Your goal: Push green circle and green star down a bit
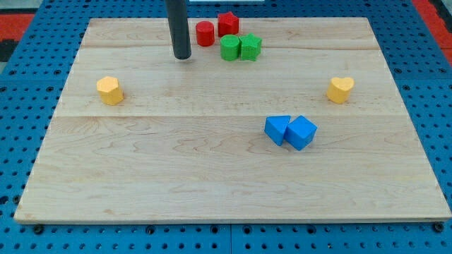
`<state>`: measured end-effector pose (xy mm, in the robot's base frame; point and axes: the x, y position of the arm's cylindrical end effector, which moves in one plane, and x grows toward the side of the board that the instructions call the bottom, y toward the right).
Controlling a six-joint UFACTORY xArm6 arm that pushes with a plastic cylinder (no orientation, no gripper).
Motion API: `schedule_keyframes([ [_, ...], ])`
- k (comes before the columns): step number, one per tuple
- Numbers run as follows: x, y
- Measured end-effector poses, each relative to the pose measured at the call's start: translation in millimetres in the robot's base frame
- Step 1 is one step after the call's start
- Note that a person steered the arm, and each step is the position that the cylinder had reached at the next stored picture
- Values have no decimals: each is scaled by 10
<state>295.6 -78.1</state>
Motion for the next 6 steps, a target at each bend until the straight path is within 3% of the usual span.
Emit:
schedule_keyframes([
  [1,-137,595],
  [2,-352,544],
  [5,-331,1644],
  [6,-331,1074],
])
